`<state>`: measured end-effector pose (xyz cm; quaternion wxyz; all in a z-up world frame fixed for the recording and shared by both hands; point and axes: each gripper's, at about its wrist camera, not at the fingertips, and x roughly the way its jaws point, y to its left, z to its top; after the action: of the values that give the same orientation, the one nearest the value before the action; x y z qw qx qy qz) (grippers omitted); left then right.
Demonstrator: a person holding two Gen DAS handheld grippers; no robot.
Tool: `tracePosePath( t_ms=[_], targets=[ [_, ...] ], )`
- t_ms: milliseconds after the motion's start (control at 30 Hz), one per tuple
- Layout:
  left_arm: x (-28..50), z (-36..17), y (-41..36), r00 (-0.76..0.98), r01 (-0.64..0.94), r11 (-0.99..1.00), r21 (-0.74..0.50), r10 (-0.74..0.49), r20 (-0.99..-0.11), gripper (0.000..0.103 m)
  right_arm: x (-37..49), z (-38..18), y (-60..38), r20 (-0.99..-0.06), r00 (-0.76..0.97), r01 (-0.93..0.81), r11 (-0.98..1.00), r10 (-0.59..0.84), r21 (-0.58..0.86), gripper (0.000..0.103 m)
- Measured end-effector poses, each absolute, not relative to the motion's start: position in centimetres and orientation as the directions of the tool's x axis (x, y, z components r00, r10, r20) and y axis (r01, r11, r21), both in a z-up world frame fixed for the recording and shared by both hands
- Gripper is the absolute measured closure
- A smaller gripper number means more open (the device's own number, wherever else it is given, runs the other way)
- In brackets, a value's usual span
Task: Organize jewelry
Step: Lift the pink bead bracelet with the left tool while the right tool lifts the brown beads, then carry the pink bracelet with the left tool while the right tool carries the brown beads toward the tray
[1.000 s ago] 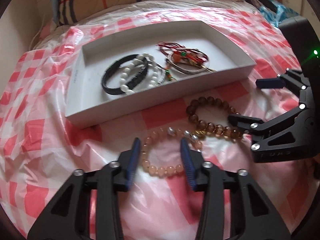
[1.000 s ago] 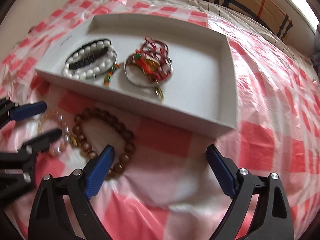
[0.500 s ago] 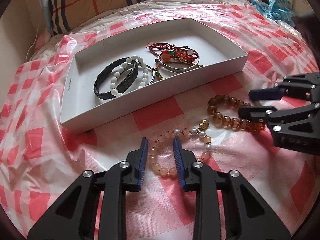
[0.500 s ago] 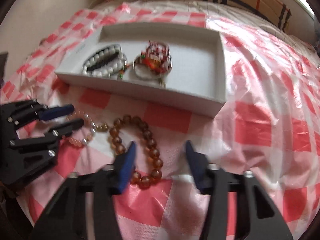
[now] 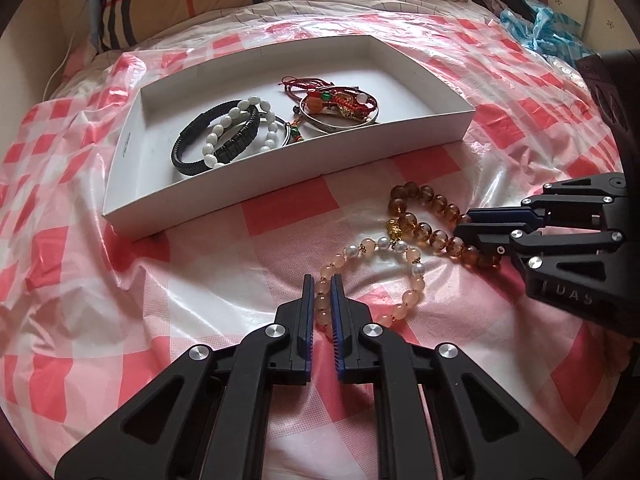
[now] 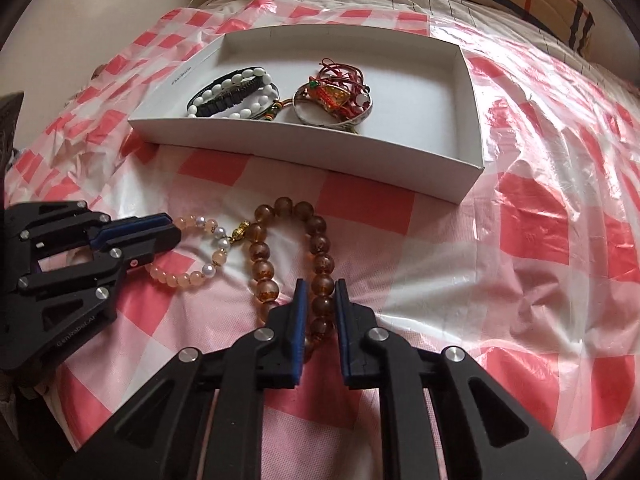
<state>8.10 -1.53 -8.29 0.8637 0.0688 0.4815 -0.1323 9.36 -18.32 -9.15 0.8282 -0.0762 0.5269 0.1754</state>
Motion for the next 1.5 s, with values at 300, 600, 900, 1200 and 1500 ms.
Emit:
tracePosePath(
  t_ms=[300, 600, 900, 1200, 1500],
  targets=[
    [7.9, -4.4, 0.9, 0.578, 0.300, 0.916, -0.266, -0.396, -0.713, 0.096, 10.6, -6.6, -24.2, -0.588, 0.355, -0.254, 0.680, 0.727, 0.687, 0.091],
    [7.3, -2.2, 0.6, 0.700, 0.272, 0.944, -0.187, -0.328, -0.635, 0.096, 10.8, -5.5, -24.9, -0.514, 0.392, -0.268, 0.629, 0.763, 0.730, 0.091],
    [6.9, -1.4, 1.0, 0.750, 0.224, 0.970, -0.093, -0.232, -0.619, 0.096, 10.9, -4.9, -25.4, -0.456, 0.391, -0.290, 0.578, 0.799, 0.763, 0.090],
    [6.8, -1.2, 0.8, 0.760, 0.219, 0.974, -0.054, -0.205, -0.617, 0.096, 11.0, -4.6, -25.2, -0.501, 0.406, -0.290, 0.628, 0.764, 0.722, 0.081],
    [7.3, -1.4, 2.1, 0.754, 0.183, 0.979, -0.092, -0.200, -0.626, 0.096, 11.2, -7.3, -21.3, -0.826, 0.454, -0.286, 0.933, 0.334, 0.220, 0.063]
  ],
)
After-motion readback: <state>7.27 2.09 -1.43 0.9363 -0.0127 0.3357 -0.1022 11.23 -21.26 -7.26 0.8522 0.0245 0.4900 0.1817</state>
